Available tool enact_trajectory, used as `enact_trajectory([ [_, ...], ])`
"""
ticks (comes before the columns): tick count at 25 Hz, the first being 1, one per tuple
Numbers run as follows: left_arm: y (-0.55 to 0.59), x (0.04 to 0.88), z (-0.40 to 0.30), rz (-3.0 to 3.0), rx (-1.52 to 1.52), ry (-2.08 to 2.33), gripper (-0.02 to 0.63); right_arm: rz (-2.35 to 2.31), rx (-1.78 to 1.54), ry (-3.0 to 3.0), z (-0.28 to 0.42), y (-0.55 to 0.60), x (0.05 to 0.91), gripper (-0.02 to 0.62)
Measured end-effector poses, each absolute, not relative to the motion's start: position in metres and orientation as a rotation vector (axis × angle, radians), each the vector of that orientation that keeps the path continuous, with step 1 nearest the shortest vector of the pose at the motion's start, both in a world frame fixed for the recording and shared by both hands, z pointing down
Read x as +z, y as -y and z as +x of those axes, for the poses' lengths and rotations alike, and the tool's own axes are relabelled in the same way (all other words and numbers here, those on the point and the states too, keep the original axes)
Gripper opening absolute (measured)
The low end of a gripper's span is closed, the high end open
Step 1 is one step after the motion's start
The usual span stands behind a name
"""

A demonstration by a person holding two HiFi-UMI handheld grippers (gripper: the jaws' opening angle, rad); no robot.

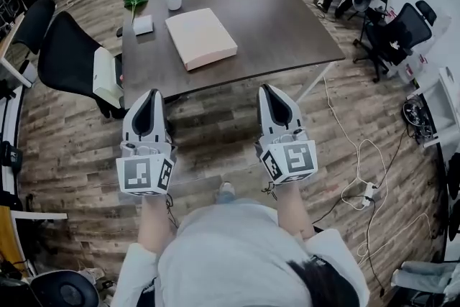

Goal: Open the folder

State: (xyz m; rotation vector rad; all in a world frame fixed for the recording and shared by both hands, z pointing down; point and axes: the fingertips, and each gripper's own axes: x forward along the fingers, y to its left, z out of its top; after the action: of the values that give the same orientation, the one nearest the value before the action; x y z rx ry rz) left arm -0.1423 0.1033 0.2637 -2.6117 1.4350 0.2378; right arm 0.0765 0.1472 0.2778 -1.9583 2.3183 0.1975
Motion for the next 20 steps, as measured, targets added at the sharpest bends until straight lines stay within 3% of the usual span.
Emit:
enact_trajectory([
  [20,-0.049,0.267,-0.085,-2.551,0.177,-1.504,0.009,-1.854,0.125,-2.380,0.133,-0.079,0.292,0.017],
])
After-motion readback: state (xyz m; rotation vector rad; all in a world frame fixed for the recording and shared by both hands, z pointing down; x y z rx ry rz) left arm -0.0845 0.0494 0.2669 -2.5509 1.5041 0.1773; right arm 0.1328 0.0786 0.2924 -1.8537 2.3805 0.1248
